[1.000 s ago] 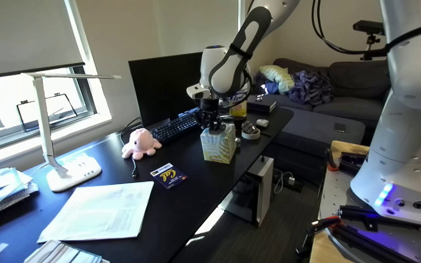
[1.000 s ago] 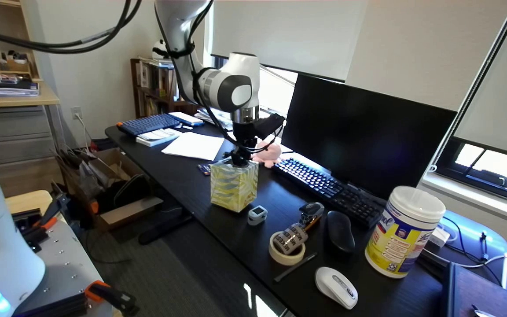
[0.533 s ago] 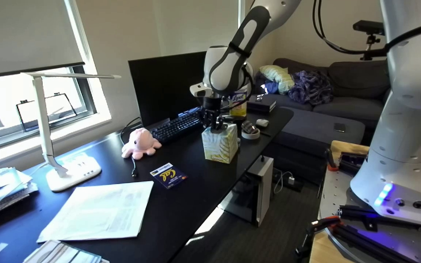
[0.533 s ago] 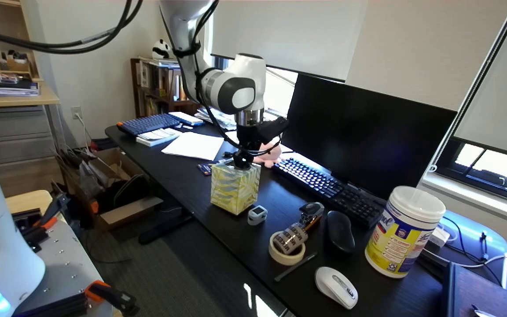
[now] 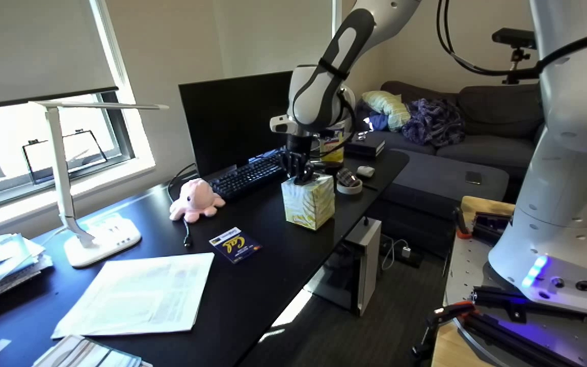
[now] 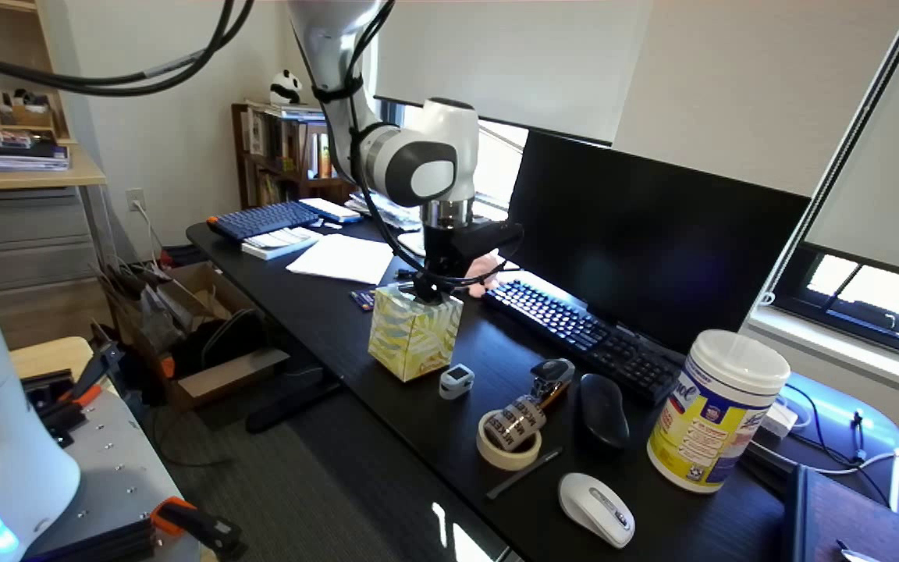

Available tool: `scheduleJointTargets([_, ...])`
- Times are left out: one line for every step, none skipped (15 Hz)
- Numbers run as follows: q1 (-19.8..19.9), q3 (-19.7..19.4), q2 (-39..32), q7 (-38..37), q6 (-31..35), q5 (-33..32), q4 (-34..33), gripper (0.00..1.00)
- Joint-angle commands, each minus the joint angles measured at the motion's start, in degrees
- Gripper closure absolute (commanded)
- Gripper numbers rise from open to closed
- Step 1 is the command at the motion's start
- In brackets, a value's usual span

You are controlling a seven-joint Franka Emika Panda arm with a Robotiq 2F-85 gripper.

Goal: Pick up the box from the table and move it to the right.

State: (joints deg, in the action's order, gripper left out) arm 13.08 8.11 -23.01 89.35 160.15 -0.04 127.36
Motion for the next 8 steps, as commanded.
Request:
scheduleJointTargets([-0.98,-1.25,0.28,-4.08,2.23,0.33,1.33,0.98])
scheduleJointTargets([-1.5,-1.88,0.37,-5.51,2.2,-0.29,1.32,0.67])
scheduleJointTargets([-1.62,-2.01,0.36,-5.99,2.17,-0.56,1.28,0.66])
scheduleJointTargets([-1.74,-2.2,0.3,-6.57,2.31,-0.69,1.28,0.6])
scheduleJointTargets([-1.71,-2.19,0.33,-6.71,2.38,-0.87,1.36,0.53])
scheduleJointTargets([-1.83,-2.32,0.32,-6.74,2.37,-1.18,1.4,0.47])
scheduleJointTargets([-1.75,-2.21,0.19,-6.49,2.41,-1.2,1.34,0.42])
scheduleJointTargets([-1.37,-1.76,-0.06,-5.28,2.56,-1.18,1.28,0.34])
